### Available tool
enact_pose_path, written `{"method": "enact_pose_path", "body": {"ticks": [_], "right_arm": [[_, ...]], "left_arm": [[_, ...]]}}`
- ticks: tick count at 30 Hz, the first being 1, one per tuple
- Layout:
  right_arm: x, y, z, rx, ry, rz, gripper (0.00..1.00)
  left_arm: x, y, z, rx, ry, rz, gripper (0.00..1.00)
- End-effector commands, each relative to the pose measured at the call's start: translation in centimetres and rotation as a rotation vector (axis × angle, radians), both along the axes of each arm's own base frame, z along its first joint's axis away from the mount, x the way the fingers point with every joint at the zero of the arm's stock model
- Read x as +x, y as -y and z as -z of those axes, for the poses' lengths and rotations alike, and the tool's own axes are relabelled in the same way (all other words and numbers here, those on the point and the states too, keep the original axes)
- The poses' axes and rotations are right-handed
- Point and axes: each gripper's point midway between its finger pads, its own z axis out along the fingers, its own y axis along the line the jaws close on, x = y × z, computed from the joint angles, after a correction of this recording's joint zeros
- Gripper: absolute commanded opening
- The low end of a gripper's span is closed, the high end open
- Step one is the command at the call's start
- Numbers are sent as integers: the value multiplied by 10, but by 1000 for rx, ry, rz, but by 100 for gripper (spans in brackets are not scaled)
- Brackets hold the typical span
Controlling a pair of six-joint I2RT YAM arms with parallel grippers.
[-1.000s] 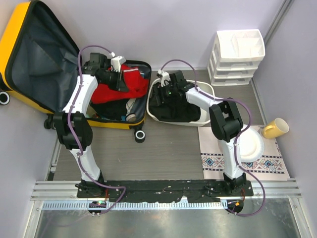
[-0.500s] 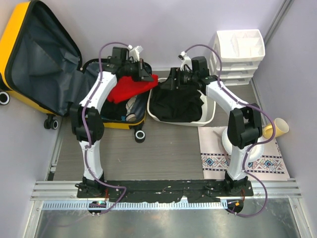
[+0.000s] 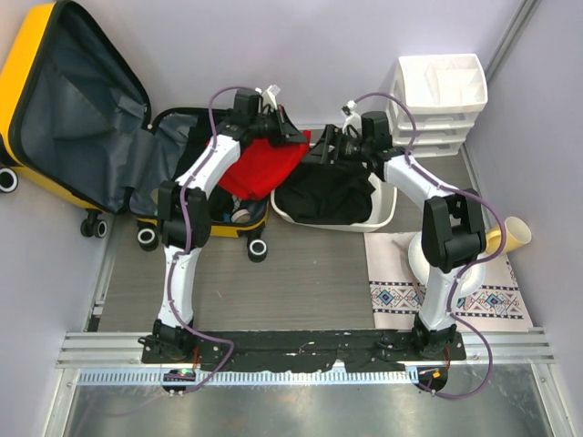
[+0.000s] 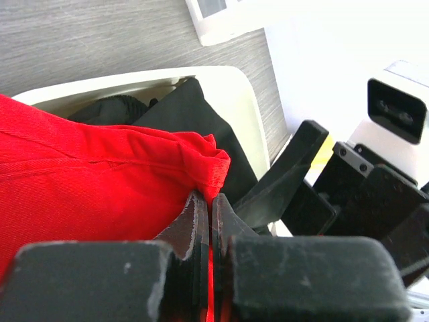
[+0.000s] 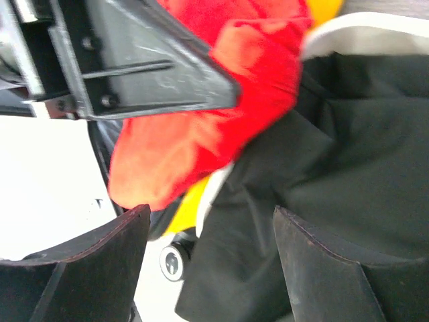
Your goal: Open, take out, and arrange the luggage
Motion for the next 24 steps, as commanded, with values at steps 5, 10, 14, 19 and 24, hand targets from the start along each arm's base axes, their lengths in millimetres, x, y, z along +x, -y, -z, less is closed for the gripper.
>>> {"method": "enact_pose_path", "body": {"ticks": [5, 10, 14, 19, 24], "right_arm": [[18, -52, -42, 170, 114, 17, 76], [24, -70, -24, 154, 88, 23, 70], [27, -73, -17, 143, 66, 50, 62], [30, -66, -32, 166, 82, 56, 1], [24, -32, -65, 168, 120, 48, 1]], "left_arm": [[-6, 29, -70, -143, 170, 60, 0], [-5, 29, -79, -160, 193, 54, 0], [-2, 30, -84, -176, 207, 45, 0], [-6, 25, -91, -170, 235, 70, 23], [8, -37, -97, -52, 296, -27, 67]]}}
